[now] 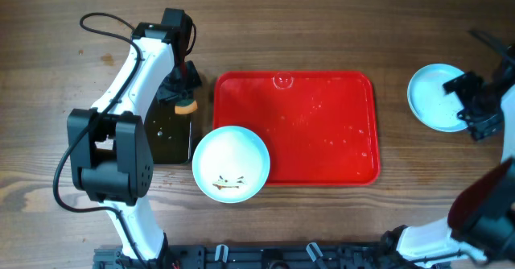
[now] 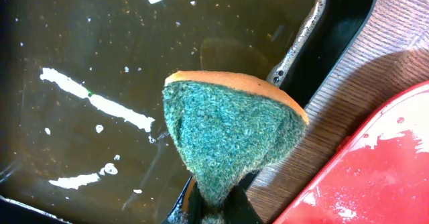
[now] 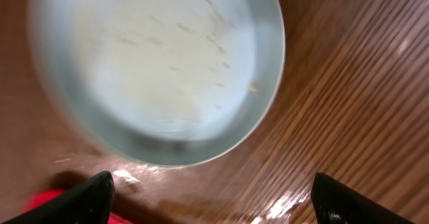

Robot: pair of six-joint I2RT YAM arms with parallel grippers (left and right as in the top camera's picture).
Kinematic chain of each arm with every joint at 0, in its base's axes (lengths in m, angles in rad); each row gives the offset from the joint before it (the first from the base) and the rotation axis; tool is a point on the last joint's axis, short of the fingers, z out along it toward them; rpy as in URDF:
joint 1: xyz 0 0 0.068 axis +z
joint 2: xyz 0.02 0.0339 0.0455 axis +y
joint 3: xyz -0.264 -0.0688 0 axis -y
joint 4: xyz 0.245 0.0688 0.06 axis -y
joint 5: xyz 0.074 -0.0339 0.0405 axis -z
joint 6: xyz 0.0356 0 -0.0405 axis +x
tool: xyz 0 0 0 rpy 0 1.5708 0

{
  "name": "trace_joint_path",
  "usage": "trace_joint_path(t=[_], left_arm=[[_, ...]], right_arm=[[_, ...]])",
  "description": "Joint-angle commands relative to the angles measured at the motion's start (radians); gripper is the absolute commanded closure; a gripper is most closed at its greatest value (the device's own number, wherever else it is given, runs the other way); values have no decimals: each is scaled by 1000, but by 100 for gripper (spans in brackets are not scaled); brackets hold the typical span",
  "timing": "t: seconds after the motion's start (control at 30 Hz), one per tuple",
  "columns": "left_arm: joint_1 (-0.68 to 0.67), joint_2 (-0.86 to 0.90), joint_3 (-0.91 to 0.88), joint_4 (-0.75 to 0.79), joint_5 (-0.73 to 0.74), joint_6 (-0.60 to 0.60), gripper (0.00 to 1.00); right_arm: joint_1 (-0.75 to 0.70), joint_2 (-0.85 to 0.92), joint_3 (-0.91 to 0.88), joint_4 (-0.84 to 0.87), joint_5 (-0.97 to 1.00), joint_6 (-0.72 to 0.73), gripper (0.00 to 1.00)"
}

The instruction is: Clean dirty plates on tray and stack at the side

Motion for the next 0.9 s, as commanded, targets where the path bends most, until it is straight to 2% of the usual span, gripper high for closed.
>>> trace_joint_path(t=[0.0, 0.03, 0.07, 0.17, 0.2, 0.23, 0.27, 0.3, 0.33, 0.37, 0.4, 0.43, 0.47, 0.53, 0.57, 0.6, 0.63, 0.67, 0.77, 0.87], left_arm=[[1, 7, -5, 1, 19, -9, 96], [1, 7, -5, 5, 19, -2, 96], [3, 7, -5, 13, 17, 3, 96], [11, 13, -6, 34, 11, 5, 96], [18, 21, -6, 37, 11, 5, 96], [23, 34, -6, 34, 11, 5, 96], [26, 44, -6, 26, 11, 6, 96], [28, 51, -7, 18, 11, 6, 96], [28, 53, -10, 15, 10, 6, 96], [30, 54, -18, 23, 10, 6, 96], [36, 54, -27, 32, 10, 6, 96], [48, 55, -40, 46, 10, 5, 96], [61, 55, -52, 53, 11, 5, 96], [80, 55, -67, 57, 11, 5, 96], [88, 55, -72, 56, 11, 6, 96], [96, 55, -74, 52, 11, 8, 96], [97, 55, -74, 52, 11, 21, 96], [97, 55, -74, 53, 11, 21, 96], [97, 55, -74, 53, 11, 21, 96], [97, 55, -74, 53, 11, 21, 96]], right_arm=[[45, -154, 71, -21, -137, -74, 69], [75, -181, 71, -38, -200, -74, 83], [115, -193, 71, -58, -251, -75, 90], [278, -180, 66, -73, -319, -125, 92], [349, -167, 63, -72, -319, -127, 84], [423, -150, 61, -72, -319, -127, 67], [490, -129, 61, -72, -319, -128, 62], [537, -112, 61, -71, -319, -126, 84], [599, -89, 61, -69, -319, -123, 95], [648, -66, 61, -69, -320, -123, 89], [697, -41, 61, -69, -335, -123, 63], [738, -17, 50, -69, -363, -123, 48], [765, 4, 37, -72, -370, -119, 46], [796, 45, 9, -85, -376, -97, 20], [805, 64, -11, -79, -389, -98, 15], [811, 85, -42, -62, -408, -98, 16], [814, 101, -75, -39, -428, -97, 29], [814, 109, -115, -9, -461, -97, 34], [814, 116, -240, 68, -500, -97, 29], [826, 116, -346, 144, -544, -103, 30]])
